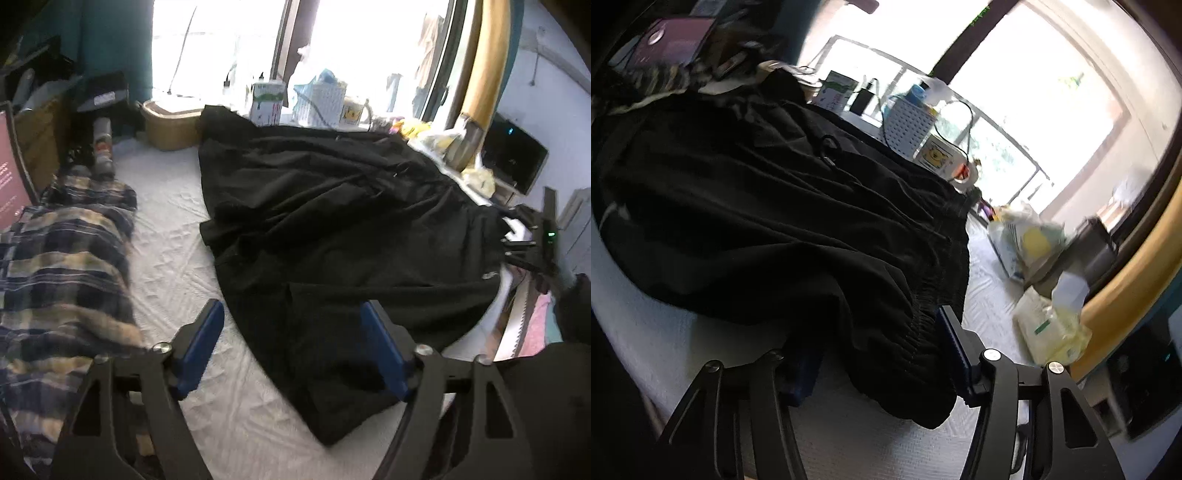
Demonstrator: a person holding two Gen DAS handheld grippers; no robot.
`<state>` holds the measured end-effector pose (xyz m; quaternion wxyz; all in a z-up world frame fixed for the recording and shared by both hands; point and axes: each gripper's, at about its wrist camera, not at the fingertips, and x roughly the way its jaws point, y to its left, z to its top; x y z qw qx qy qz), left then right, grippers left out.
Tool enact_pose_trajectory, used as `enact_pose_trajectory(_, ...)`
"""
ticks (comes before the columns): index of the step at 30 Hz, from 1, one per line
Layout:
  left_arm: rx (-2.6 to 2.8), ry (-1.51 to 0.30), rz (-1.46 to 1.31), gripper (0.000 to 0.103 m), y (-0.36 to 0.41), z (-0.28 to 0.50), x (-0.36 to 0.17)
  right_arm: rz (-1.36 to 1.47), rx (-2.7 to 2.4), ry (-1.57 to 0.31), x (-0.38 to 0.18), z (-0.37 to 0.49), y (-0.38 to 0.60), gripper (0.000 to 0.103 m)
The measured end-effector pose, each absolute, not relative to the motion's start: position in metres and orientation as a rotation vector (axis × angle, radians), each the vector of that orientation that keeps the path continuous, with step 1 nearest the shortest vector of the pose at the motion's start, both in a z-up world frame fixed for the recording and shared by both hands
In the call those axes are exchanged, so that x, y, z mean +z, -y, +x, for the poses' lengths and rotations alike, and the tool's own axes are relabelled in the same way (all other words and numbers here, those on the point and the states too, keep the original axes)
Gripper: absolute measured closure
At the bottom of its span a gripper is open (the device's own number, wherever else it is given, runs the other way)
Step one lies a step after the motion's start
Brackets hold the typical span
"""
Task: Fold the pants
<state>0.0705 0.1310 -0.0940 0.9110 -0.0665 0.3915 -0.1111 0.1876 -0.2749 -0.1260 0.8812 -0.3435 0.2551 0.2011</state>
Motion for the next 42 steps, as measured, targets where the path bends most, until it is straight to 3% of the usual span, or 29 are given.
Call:
enact_pose_trajectory(9,-0.397,-0.828,0.053,0.025,-0.097,0.053,-0.1,-0.644,0.401,-0.601,-0.124,0.194,0.265,0.055)
enact_pose_trajectory(18,-0.36,-0.922,0.132,0.025,-0.079,0.091,-0.119,-0.597,0.413,-0.633,-0.12,0.198,0.268,0.056)
enact_pose_trajectory(19,-0.364,-0.918,0.143,0.027,-0.077,0.09,-0.119,-0.594,0.415,-0.633,-0.121,0.198,0.269,0.056)
enact_pose_trajectory(24,-0.406,-0.882,0.172,0.085,-0.063,0.079,-0.116,-0.565,0.417,-0.621,-0.123,0.197,0.273,0.057)
enact_pose_trajectory(27,-0.374,-0.843,0.188,0.098,-0.057,0.069,-0.113,-0.558,0.418,-0.61,-0.125,0.196,0.274,0.057)
enact_pose_trajectory(29,-0.331,-0.789,0.148,0.099,-0.06,0.063,-0.106,-0.532,0.415,-0.607,-0.125,0.196,0.275,0.057)
enact_pose_trajectory(33,-0.267,-0.66,0.046,0.099,-0.077,0.045,-0.081,-0.529,0.413,-0.597,-0.122,0.192,0.276,0.071)
enact_pose_trajectory(42,-0.171,-0.474,-0.1,0.102,-0.103,0.028,-0.035,-0.487,0.391,-0.496,-0.086,0.177,0.279,0.075)
